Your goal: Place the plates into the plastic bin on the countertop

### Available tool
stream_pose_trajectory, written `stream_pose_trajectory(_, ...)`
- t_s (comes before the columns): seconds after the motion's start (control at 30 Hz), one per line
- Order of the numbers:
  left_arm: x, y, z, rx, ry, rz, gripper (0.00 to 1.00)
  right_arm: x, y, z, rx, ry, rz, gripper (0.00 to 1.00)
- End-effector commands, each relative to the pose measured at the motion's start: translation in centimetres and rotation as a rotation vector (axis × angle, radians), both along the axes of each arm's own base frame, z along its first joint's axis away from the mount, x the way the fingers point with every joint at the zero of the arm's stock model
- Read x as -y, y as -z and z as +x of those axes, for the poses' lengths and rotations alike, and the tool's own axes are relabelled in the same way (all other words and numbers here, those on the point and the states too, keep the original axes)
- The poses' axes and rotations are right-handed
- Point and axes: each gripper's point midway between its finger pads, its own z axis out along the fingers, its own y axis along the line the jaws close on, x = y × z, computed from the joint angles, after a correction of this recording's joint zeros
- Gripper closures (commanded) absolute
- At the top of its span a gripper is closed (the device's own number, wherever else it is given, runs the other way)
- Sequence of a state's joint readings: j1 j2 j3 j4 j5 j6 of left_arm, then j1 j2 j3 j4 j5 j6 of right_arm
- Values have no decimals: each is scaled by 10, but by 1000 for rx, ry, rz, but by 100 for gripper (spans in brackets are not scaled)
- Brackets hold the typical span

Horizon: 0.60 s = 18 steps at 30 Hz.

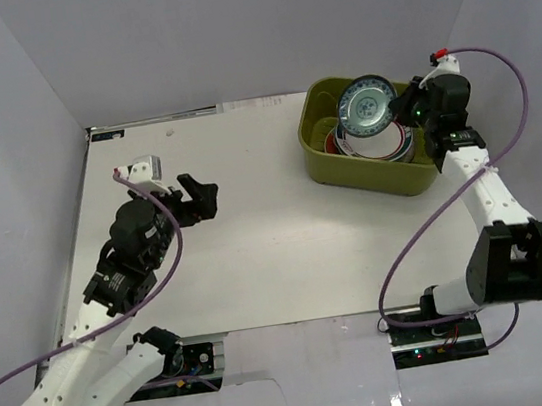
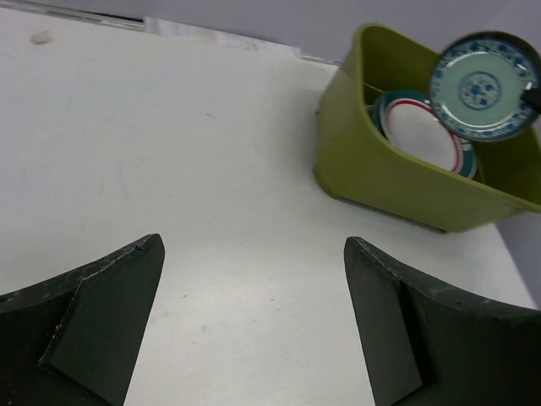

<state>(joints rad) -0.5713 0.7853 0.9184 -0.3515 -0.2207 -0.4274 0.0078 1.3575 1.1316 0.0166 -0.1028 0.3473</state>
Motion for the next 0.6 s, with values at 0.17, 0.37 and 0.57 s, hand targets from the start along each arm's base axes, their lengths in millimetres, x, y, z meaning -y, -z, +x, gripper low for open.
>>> stream_pose_trajectory(0.17, -33, 58, 8, -110, -173, 146, 2, 50, 65, 38, -143, 131, 93, 92)
stream_pose_trajectory(0.37, -29, 65, 9, -128, -143, 176, 2, 64, 73, 32, -159, 208, 94, 33)
stream_pose_trajectory(0.57, -16, 52, 9, -111, -78, 146, 2, 65, 13, 15, -28, 218, 74, 10)
